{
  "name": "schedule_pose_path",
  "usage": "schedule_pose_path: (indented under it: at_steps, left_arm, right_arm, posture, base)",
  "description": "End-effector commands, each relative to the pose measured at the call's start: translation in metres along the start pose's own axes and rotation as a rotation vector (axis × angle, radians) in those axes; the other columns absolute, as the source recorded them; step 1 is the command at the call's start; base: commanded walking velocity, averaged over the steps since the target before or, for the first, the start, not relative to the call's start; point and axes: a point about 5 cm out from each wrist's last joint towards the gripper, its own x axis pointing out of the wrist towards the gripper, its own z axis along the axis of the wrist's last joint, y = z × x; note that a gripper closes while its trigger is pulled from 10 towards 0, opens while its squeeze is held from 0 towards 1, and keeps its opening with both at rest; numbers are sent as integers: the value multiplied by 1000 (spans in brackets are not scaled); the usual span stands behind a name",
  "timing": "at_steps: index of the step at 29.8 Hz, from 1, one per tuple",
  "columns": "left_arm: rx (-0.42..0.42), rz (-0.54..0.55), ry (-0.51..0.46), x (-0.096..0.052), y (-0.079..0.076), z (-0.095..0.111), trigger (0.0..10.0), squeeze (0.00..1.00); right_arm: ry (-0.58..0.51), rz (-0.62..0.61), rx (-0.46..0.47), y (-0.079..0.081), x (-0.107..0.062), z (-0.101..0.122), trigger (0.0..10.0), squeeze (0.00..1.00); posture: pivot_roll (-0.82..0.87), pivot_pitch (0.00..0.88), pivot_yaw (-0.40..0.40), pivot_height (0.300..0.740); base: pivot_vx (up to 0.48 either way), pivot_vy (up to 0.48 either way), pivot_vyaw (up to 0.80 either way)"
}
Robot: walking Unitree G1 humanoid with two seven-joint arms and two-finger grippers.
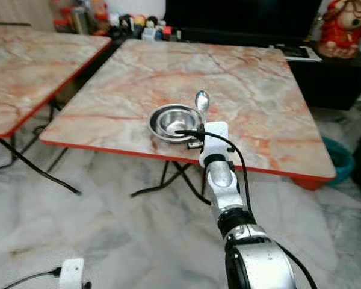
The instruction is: Setting the table
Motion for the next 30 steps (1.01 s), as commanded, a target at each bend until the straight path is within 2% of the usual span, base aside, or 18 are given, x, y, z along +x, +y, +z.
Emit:
schedule_pose_path:
  at_steps: [1,13,27,30]
  left_arm:
    - [-14,7,-8,0,-1,2,10000,0]
    - [-47,18,-14,1,1,3,10000,0]
    - [-43,18,-20,1,1,5,10000,0]
    - [-44,18,-20,1,1,5,10000,0]
  right_arm:
    - [-10,-10,-6,-6,2,5,10000,0]
    - [13,3,29,-1,1,1,10000,0]
    - [9,23,14,3,1,1,10000,0]
    - [15,22,39,4,1,1,10000,0]
  posture:
    - [93,84,-27,715]
    - [94,86,-28,715]
    - [94,83,-28,715]
    - [96,82,-29,715]
  base:
    - [0,0,0]
    - [0,0,0]
    - [0,400,0]
    - [0,375,0]
